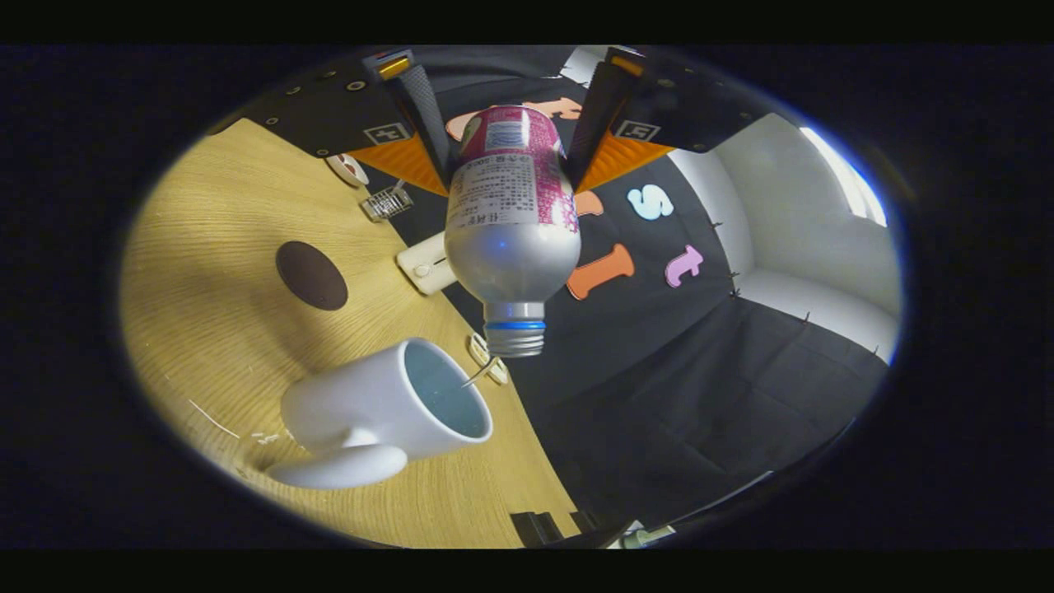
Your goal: Take the bottle from table, then pour the juice into the cup, finally place the bottle on the coaster
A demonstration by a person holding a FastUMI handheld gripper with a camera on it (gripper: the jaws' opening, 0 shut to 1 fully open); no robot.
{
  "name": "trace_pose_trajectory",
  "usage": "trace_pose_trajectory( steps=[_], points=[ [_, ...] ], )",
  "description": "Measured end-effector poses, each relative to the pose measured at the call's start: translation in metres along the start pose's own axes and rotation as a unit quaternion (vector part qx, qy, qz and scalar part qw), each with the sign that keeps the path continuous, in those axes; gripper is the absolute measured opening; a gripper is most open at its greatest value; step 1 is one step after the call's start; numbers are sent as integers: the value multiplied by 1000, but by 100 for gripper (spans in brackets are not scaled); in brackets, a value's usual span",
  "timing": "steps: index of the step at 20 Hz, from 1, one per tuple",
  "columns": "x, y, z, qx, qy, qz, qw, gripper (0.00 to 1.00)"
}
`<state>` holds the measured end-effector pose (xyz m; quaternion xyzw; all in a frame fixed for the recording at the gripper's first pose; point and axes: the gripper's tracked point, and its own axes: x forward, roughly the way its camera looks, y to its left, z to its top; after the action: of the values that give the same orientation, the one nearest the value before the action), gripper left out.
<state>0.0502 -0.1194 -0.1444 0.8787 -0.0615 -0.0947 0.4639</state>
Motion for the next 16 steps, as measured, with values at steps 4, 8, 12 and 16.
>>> trace_pose_trajectory(
  steps=[4, 8, 12, 16],
  points=[
    [1, 2, -2, 8, 0, 2, 1000, 74],
    [2, 1, -3, 11, 1, 2, 1000, 74],
    [2, 4, -4, 26, 0, 5, 1000, 74],
    [3, 8, -5, 35, 0, 13, 999, 74]
  ],
)
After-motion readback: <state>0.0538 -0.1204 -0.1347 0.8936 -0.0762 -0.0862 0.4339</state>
